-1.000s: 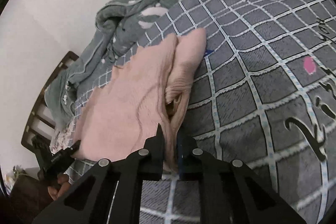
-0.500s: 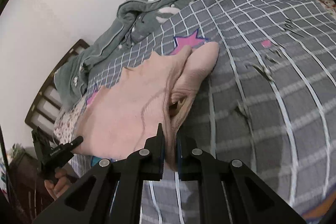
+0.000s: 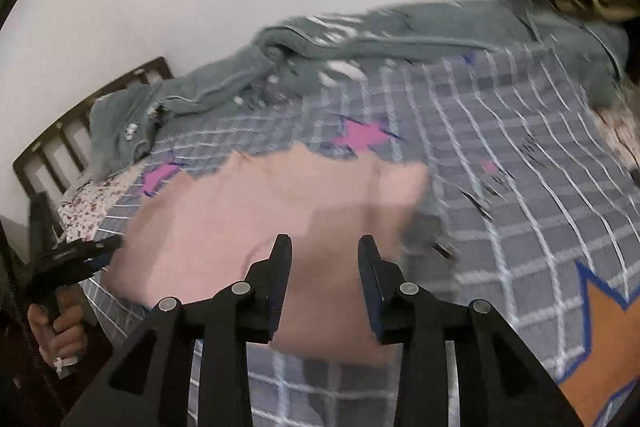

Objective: Fold small clothes

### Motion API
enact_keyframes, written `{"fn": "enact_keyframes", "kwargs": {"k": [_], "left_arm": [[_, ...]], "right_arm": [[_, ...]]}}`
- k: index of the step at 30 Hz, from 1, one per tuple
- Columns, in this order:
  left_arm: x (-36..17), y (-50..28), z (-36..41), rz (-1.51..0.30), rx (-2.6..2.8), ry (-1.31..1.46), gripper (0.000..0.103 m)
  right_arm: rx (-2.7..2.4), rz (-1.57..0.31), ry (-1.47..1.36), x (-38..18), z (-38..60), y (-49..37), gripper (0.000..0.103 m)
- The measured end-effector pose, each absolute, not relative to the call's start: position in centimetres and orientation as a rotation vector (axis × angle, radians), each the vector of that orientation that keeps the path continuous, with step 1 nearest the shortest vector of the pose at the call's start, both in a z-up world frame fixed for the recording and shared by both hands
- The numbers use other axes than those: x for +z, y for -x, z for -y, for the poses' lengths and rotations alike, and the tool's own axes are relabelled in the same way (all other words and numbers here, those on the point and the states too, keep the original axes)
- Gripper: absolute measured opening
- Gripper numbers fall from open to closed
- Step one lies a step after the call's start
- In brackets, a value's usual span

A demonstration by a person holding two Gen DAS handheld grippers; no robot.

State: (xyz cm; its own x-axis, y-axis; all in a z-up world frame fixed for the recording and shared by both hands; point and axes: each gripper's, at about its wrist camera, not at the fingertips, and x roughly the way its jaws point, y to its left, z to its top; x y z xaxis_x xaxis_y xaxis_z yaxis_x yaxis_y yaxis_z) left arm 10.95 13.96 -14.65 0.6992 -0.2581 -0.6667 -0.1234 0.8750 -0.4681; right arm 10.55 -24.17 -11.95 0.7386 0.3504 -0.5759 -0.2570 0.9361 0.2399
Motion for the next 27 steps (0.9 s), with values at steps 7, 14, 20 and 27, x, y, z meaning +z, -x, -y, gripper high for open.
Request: {"fn": "enact_keyframes", "kwargs": {"k": [7, 14, 20, 27], "left_arm": [[-16.2, -14.4, -13.4, -0.851, -0.073, 0.473, 0.061], [-16.2, -15.0, -13.3, -0.837, -0.062, 0.462, 0.063], [-16.3, -15.3, -13.0, -0.831, -0.066, 0.427, 0.066], [-16.2, -15.5, -12.8, -0.835, -0.067, 0.411, 0.066]], "right_arm": [[0.441, -0.683, -0.096, -14.9, 16.9, -12.9, 0.034], [0.309, -0.717, 0.033, -17.9, 12.1, -15.2, 0.034], [0.239, -0.723, 0.016, -18.6, 11.3, -17.8, 0.034], [0.194, -0.747, 0.037, -18.1, 10.4, -18.1, 0.034]]}}
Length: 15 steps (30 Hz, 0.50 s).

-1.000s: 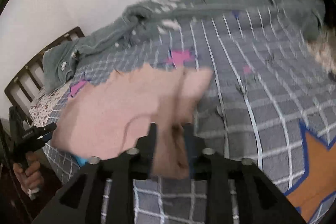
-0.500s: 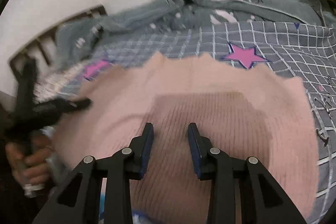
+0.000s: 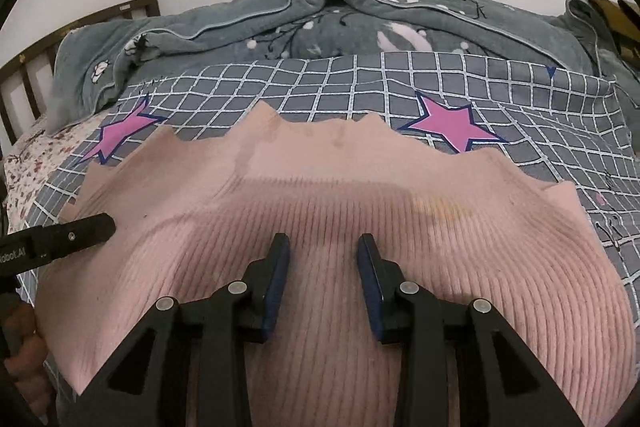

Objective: Fold small clothes

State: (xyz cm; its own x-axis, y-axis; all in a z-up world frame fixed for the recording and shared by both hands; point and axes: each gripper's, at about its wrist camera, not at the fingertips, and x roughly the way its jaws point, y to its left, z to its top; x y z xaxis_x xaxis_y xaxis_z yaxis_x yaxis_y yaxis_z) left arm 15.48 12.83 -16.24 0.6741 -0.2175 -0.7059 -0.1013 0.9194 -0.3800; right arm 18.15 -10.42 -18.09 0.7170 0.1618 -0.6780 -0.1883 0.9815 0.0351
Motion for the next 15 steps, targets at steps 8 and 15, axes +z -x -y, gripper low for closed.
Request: {"fn": "enact_keyframes", "kwargs": {"k": [8, 15], "left_arm": [[-16.4, -14.9, -13.5, -0.837, -0.095, 0.473, 0.066], [-16.5, -14.6, -14.0, -0.842, -0.131, 0.490, 0.066]], "right_arm": [[0.192, -0.727, 0.128, -17.6, 10.2, -10.8, 0.034], [0.169, -0.708, 0.172, -17.9, 9.4, -9.8, 0.033]]}}
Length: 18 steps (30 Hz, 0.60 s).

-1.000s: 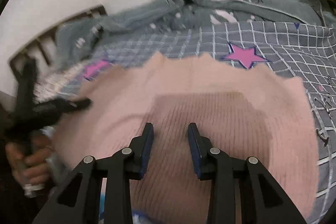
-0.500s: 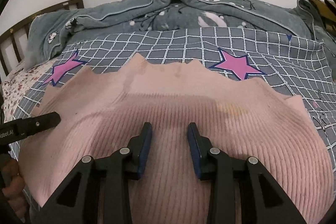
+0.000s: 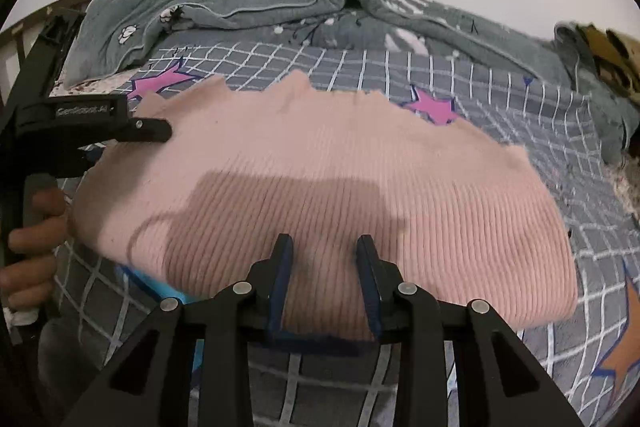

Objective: Fold small clothes

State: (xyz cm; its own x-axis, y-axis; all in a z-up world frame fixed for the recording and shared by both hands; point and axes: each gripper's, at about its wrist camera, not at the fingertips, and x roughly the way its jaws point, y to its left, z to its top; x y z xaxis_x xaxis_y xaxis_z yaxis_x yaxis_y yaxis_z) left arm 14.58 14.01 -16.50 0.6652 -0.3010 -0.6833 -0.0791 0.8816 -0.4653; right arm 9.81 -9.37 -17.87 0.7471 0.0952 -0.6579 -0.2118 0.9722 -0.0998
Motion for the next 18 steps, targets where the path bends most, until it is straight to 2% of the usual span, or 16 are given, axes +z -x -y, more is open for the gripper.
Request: {"fn": "enact_keyframes", "kwargs": {"k": [3, 10, 14, 18], "left_arm": [[-16.6, -14.5, -14.0, -0.846, -0.141, 0.489, 0.066], [-16.5, -14.2, -13.4, -0.851, -0.122, 0.463, 0.065], [-16.2, -14.4, -13.7, -0.835, -0.061, 0.507, 0.048], [-16.3, -14.9, -14.1, -0.864, -0.038, 0.544, 0.040]], "right_arm": [[0.131, -0.667, 0.178, -17.3, 8.9, -12.4, 0.033], [0.113, -0.761, 0.066, -17.4, 9.6, -17.8, 0.033], [0.154, -0.752, 0.142, -17.4, 9.8, -14.6, 0.033], [0.253, -0.769, 0.107, -16.6, 11.8, -9.4, 0.033]]}}
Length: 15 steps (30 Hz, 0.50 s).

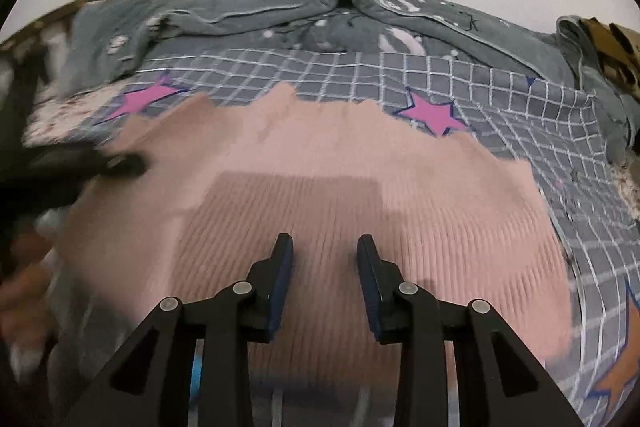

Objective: Fold small clothes

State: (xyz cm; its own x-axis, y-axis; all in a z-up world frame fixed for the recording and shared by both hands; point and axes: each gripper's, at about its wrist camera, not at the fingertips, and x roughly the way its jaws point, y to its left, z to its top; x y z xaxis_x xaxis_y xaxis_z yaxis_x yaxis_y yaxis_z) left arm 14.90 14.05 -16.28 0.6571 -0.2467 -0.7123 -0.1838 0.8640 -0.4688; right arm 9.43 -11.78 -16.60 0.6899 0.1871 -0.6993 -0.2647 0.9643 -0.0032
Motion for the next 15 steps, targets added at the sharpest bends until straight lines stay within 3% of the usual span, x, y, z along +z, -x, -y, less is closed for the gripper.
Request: {"fn": "enact_keyframes", "kwargs": {"k": [2, 4, 15], "left_arm": [[-15.9, -14.8, -14.1, -0.869, -0.023, 0.555, 0.028], [-15.1, -14.8, -13.9, -0.868, -0.010, 0.555, 0.025], [-5.7, -14.7, -6.6, -0.784, -0.022, 0.516, 0.022]], "right_arm": [[0.281, -0.757, 0.061, -16.0, 13.5, -7.6, 0.033], [0.276, -0.726, 0.018, -15.1, 15.7, -6.3, 0.033], [0.060, -0.672, -0.120, -13.1, 25.9, -6.3, 0.033]]}}
